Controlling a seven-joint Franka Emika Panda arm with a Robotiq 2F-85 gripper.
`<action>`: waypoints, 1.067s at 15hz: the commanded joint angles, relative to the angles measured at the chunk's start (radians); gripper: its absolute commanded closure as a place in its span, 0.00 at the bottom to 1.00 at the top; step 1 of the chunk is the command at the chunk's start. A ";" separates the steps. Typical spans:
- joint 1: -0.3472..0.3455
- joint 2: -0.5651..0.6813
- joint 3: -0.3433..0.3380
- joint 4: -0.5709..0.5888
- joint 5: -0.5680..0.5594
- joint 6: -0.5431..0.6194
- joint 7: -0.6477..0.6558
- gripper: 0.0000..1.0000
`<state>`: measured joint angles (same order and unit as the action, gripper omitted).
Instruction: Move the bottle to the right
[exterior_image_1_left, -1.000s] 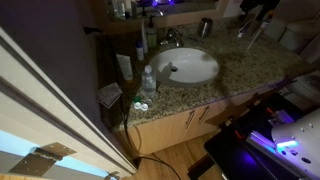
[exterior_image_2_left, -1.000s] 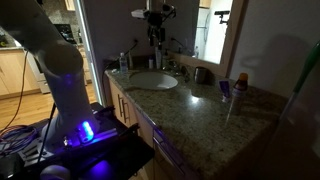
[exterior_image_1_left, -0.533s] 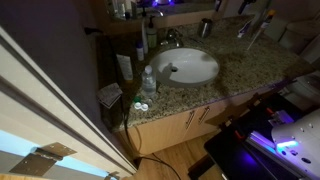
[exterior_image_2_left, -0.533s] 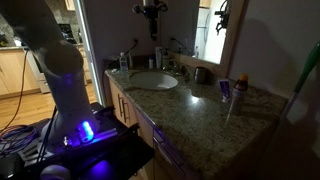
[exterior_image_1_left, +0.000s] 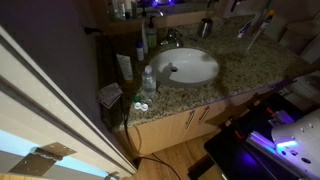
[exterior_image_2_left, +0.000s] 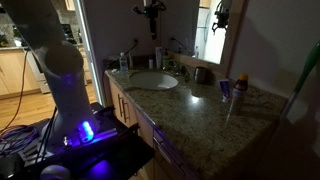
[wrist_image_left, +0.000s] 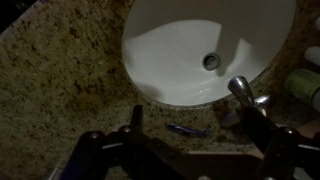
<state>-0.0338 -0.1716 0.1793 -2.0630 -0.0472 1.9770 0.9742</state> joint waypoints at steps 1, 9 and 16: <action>0.047 0.226 0.033 0.202 -0.003 -0.042 0.273 0.00; 0.122 0.321 -0.030 0.337 0.032 -0.034 0.417 0.00; 0.170 0.586 -0.065 0.640 0.091 0.041 0.473 0.00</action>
<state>0.1010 0.2637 0.1416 -1.6132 0.0207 2.0188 1.4273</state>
